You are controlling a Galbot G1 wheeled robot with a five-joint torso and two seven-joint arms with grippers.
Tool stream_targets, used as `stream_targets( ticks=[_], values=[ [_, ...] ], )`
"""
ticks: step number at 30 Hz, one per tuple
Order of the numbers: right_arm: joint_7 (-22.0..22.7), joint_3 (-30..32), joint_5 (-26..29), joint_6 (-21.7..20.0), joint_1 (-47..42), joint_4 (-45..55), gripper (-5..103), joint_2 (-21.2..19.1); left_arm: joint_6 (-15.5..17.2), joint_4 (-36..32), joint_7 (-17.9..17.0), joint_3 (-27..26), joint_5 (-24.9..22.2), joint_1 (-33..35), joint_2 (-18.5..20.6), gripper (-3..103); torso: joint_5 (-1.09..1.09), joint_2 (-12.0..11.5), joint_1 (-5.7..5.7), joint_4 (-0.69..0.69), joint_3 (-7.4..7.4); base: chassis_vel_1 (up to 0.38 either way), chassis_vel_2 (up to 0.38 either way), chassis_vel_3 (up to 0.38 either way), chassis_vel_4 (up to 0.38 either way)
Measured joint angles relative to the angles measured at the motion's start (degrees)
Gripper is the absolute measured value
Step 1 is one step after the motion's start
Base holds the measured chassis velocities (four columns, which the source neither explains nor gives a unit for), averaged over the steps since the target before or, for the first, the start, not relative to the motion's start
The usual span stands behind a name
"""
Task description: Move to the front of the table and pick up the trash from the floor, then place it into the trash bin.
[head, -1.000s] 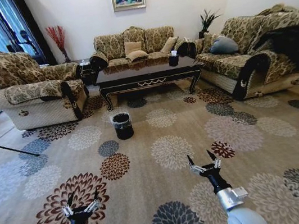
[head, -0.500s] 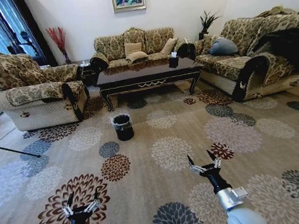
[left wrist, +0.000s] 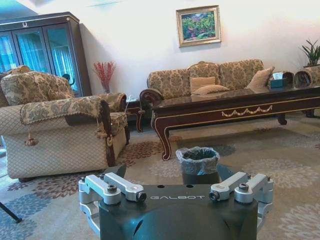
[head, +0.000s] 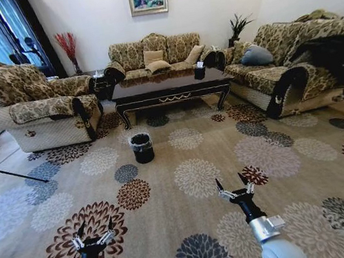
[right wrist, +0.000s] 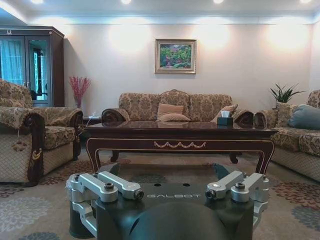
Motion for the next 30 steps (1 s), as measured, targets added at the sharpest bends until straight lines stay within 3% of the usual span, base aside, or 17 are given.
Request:
stream_targets(
  ticks=[30],
  values=[
    [0.00, 0.00, 0.00, 0.00, 0.00, 0.00, 100, 0.00, 0.00, 0.00, 0.00, 0.00, 0.00, 0.00, 0.00, 100, 0.00, 7.94, 3.24, 0.00, 4.70, 0.000, 0.000, 0.000, 0.000]
  ],
)
